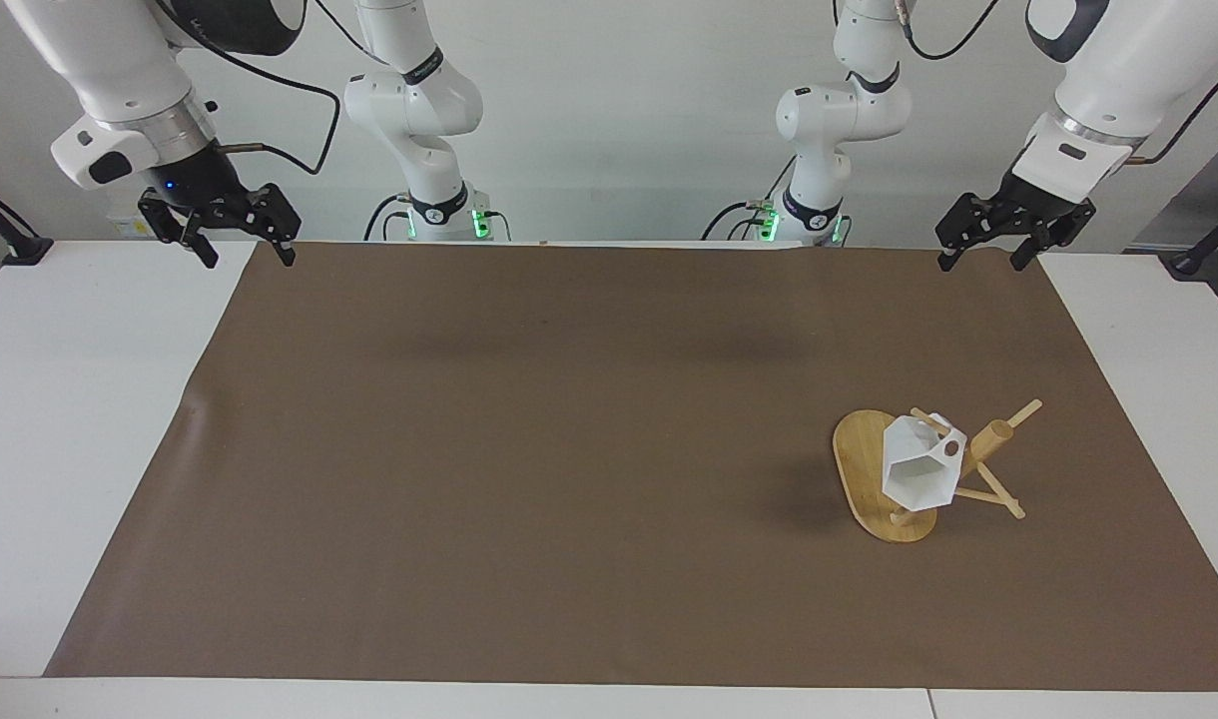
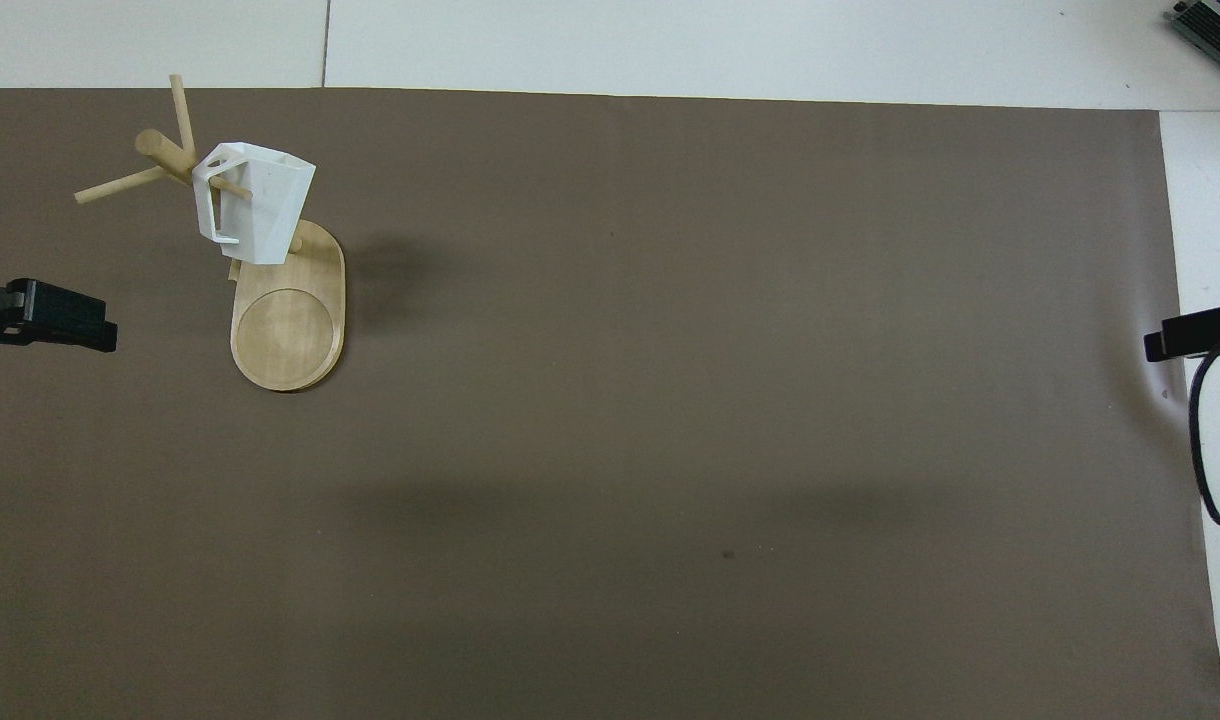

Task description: Hang cup on rack

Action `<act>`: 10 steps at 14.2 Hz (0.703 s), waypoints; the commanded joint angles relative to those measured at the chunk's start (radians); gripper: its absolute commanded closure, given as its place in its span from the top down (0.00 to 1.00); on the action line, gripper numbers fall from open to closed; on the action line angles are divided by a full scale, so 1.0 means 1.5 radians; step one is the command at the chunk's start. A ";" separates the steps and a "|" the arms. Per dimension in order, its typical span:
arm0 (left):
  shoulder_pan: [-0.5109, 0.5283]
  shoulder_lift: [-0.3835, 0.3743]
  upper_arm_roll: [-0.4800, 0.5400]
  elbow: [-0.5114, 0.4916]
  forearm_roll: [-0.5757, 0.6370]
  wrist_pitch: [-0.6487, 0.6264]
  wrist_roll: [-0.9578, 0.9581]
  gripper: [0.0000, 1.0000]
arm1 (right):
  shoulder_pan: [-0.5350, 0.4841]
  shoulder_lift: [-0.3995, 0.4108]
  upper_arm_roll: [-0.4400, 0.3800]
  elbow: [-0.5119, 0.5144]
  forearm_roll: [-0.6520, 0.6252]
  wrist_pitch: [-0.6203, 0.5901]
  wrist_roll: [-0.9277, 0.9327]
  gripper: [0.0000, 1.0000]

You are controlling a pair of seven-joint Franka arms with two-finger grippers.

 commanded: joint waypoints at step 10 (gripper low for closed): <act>-0.042 0.000 0.046 0.014 0.013 -0.027 0.035 1.00 | 0.007 -0.005 -0.007 -0.010 -0.001 0.013 0.011 1.00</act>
